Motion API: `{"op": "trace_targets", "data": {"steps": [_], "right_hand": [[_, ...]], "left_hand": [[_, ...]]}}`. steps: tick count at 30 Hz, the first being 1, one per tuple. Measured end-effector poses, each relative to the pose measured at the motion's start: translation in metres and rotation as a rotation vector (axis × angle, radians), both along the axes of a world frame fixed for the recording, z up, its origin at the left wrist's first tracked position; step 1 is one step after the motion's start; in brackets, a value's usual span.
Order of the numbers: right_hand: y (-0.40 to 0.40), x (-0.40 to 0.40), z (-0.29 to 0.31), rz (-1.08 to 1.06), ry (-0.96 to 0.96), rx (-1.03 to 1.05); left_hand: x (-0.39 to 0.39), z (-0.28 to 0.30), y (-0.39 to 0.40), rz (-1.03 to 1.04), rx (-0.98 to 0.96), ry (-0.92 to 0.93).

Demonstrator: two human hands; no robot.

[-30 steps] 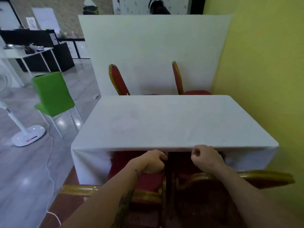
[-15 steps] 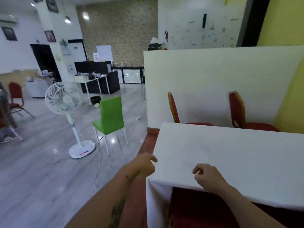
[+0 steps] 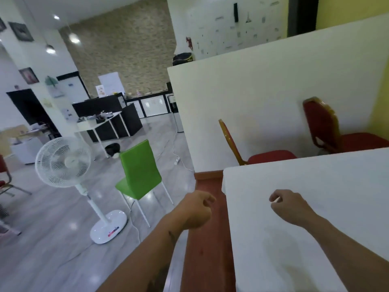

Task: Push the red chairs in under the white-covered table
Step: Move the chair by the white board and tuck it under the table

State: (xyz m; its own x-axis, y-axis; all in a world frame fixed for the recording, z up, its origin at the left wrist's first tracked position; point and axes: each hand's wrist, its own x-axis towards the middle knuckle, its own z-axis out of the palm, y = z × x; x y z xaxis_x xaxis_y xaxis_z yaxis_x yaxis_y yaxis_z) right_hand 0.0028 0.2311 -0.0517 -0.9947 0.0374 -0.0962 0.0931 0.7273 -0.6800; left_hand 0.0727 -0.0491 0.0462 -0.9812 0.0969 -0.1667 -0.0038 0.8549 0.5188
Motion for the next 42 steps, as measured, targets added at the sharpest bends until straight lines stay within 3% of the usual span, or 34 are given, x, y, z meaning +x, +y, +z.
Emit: {"op": "trace_targets", "data": {"steps": [7, 20, 26, 35, 42], "right_hand": [[-0.026, -0.074, -0.001, -0.14, -0.091, 0.012], [-0.115, -0.211, 0.033, -0.281, -0.017, 0.087], [-0.161, -0.276, 0.038, -0.298, -0.016, 0.125], [-0.177, -0.406, 0.032, -0.312, -0.032, 0.064], [-0.17, -0.535, 0.021, -0.301, -0.12, -0.007]], "left_hand": [[-0.113, 0.007, -0.031, -0.125, -0.034, -0.028], [-0.309, -0.008, -0.113, -0.283, 0.11, 0.016], [-0.405, -0.011, -0.154, -0.301, 0.076, 0.036], [-0.556, -0.017, -0.135, -0.378, 0.111, 0.084], [-0.676, -0.019, -0.096, -0.46, 0.014, 0.096]]}}
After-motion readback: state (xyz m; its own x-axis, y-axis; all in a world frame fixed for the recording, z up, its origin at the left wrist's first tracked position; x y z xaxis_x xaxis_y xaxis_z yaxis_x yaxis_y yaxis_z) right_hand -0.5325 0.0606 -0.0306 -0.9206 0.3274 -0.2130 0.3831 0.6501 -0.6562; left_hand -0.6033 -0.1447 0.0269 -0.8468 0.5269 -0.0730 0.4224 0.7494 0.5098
